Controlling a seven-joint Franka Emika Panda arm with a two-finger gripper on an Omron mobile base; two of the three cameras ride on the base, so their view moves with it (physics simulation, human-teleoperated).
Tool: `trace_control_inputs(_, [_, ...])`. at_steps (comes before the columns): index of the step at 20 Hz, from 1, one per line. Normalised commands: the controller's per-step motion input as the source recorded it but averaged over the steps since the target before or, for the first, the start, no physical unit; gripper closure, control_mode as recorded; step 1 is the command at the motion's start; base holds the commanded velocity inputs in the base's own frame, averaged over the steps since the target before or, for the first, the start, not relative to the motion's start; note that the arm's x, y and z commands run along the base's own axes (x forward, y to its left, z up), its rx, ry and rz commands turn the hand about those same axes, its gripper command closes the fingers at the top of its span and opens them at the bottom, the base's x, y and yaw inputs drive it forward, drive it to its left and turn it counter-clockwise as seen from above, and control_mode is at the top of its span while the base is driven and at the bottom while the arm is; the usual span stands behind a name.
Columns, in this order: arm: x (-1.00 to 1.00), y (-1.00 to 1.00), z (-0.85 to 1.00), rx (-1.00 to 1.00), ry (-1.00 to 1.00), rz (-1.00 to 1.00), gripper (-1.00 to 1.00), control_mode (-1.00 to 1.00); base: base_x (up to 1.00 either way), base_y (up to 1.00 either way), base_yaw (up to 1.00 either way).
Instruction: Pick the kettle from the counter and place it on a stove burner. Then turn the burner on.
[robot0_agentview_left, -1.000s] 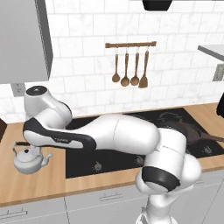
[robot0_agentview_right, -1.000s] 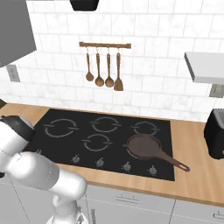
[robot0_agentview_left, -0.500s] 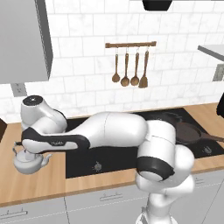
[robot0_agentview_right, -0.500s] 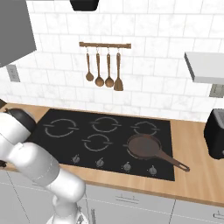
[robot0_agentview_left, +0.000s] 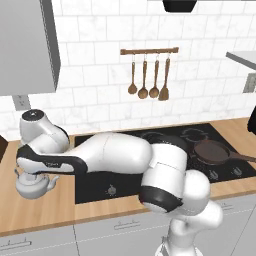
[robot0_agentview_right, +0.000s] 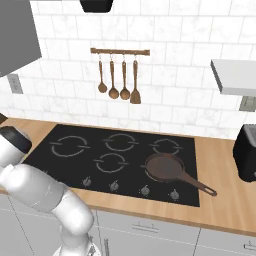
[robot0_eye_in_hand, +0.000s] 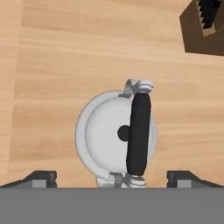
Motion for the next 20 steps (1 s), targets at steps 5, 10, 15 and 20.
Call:
trace_control_inputs(5, [0.23, 0.13, -0.13, -0.06, 0.01, 0.0, -1.0, -1.0, 0.0, 0.0, 0.0])
trace_control_inputs(10, [0.22, 0.0, -0.32, -0.08, 0.02, 0.0, -1.0, -1.0, 0.0, 0.0, 0.0])
trace_control_inputs(15, [0.28, 0.01, -0.27, -0.07, 0.0, 0.0, -1.0, -1.0, 0.0, 0.0, 0.0])
trace_control_inputs(20, [0.03, 0.03, -0.04, -0.03, 0.02, 0.0, 1.0, -1.0, 0.0, 0.0, 0.0])
